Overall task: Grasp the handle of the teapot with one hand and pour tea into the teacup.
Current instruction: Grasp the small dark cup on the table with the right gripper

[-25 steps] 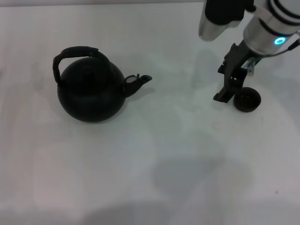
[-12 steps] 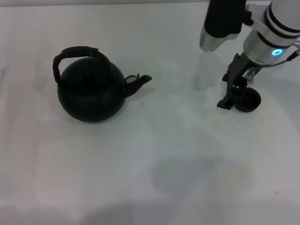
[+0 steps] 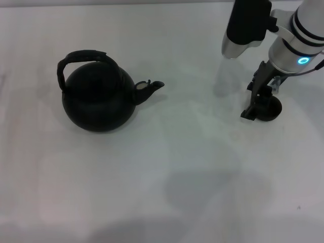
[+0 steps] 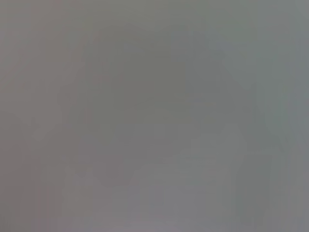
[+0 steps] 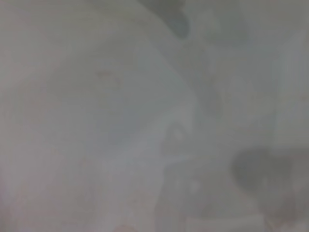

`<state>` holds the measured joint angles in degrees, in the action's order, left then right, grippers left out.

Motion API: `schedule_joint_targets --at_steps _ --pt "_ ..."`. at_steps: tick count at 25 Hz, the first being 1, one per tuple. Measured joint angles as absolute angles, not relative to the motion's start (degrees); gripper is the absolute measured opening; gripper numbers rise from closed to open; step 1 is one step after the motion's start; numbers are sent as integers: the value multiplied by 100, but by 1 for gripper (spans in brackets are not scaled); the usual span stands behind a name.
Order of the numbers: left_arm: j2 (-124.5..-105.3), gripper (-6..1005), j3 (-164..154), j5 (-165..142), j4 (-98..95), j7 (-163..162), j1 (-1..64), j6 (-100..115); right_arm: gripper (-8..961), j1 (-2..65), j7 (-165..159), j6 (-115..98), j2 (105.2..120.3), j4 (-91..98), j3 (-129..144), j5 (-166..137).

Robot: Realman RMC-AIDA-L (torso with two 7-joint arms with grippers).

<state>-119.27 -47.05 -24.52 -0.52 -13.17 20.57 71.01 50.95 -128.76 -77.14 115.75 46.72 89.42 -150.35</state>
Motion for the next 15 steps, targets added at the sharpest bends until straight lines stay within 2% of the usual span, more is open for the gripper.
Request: schedule_joint_targets --at_steps 15 --pt "-11918 873 -4711 -2491 -52 -1322 2041 7102 814 5046 -12876 -7498 11526 4440 8877 -15047"
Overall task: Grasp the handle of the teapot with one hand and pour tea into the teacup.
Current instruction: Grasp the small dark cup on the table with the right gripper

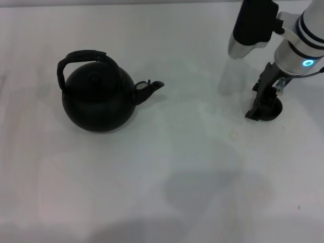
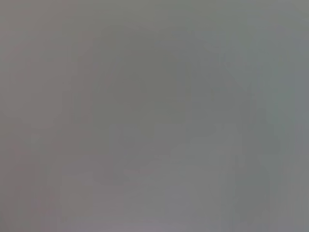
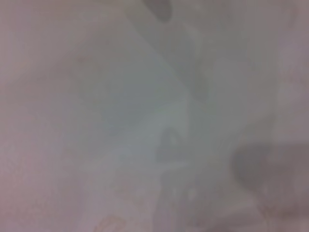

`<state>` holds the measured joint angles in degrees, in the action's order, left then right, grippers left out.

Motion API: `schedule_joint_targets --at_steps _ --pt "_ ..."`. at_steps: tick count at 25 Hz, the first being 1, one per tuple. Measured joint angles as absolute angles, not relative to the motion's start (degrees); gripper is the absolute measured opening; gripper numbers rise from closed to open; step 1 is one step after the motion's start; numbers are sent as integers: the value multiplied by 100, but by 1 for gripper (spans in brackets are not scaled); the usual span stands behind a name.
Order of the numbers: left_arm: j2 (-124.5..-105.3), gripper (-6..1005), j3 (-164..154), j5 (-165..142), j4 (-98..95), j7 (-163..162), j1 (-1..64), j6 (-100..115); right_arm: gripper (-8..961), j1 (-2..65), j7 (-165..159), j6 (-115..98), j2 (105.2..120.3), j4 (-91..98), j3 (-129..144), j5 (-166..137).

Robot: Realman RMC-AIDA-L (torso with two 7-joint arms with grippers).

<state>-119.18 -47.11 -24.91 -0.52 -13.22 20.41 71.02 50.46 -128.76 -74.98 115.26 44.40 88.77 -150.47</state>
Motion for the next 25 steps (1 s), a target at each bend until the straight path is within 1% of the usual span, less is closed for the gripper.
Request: schedule_joint_targets --at_steps 25 --pt "-11913 873 -4720 -2496 -69 -1327 2053 7103 813 4926 -12876 -7748 11506 4436 8397 -15289"
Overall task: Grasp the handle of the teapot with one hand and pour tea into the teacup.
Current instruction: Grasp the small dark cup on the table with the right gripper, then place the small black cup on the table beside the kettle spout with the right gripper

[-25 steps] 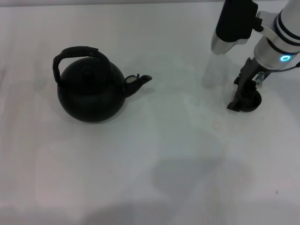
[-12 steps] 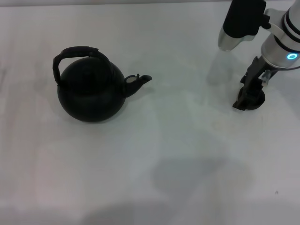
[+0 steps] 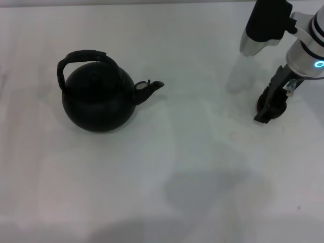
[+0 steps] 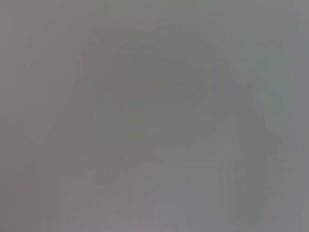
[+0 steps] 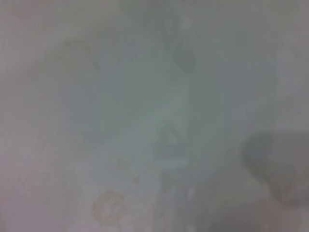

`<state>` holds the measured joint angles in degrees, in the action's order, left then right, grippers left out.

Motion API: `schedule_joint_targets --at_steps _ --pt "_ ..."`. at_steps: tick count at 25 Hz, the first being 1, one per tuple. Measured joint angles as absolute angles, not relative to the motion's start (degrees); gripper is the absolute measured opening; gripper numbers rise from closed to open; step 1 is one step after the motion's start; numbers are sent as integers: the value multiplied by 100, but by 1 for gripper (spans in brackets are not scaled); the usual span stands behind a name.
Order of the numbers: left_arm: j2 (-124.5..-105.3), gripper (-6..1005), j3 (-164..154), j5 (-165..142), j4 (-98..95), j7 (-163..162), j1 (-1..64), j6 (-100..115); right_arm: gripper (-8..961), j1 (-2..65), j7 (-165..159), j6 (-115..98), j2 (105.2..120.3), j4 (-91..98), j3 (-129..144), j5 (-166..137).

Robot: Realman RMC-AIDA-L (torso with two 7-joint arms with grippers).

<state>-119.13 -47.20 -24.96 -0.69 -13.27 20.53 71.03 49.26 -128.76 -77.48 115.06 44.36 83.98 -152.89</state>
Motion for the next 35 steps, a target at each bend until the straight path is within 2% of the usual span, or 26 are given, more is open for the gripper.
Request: schedule_joint_targets --at_steps 20,25,35 --pt "-11909 873 -4718 -2457 -97 -1327 2012 7101 727 4660 -12886 -7927 11555 5209 8566 -15484" --pt "-11909 872 -4713 -2453 -97 -1327 2013 7105 732 4830 -12887 -7931 11617 5235 8806 -15191" --pt "-11913 872 -4722 -2470 -60 -1327 2018 7139 741 5130 -12884 -7756 11620 5397 9993 -13898"
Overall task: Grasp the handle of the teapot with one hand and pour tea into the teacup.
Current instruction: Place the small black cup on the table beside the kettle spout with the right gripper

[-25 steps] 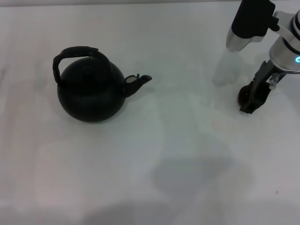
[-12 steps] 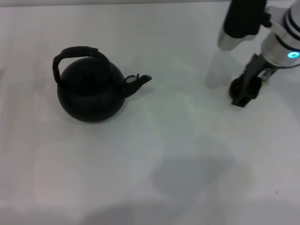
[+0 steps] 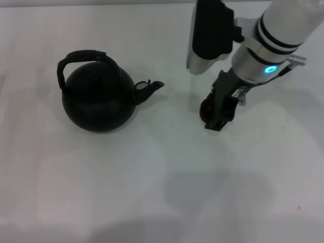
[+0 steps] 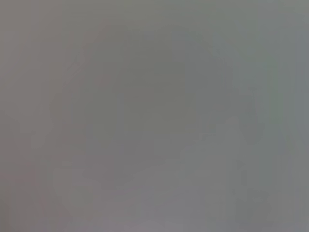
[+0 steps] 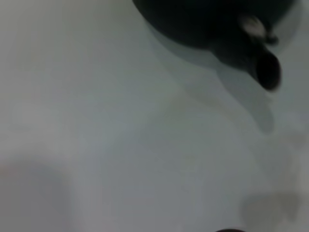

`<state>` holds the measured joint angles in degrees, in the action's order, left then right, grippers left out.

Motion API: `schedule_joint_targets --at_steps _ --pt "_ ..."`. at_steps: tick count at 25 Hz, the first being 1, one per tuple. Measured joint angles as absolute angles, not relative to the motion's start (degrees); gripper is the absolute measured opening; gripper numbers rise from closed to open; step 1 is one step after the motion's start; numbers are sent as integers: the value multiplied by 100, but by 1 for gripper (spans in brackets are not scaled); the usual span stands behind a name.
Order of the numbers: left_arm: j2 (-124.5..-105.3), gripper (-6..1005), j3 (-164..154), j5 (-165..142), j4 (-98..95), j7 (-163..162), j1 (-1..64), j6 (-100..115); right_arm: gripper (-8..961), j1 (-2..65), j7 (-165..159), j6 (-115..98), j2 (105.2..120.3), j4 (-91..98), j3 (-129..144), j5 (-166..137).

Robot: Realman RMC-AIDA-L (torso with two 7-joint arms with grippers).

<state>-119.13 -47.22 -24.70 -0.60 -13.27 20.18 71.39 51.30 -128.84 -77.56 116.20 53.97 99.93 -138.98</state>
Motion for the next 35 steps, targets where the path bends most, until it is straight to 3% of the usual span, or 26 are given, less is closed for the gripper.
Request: schedule_joint_targets --at_steps 24,35 --pt "-11910 873 -4719 -2483 -62 -1327 2049 7153 764 6331 -12947 -6506 11619 4053 11236 -12736" --pt "-11909 873 -4719 -2467 -97 -1327 2032 7115 774 6441 -12955 -6430 11619 3800 11575 -12498"
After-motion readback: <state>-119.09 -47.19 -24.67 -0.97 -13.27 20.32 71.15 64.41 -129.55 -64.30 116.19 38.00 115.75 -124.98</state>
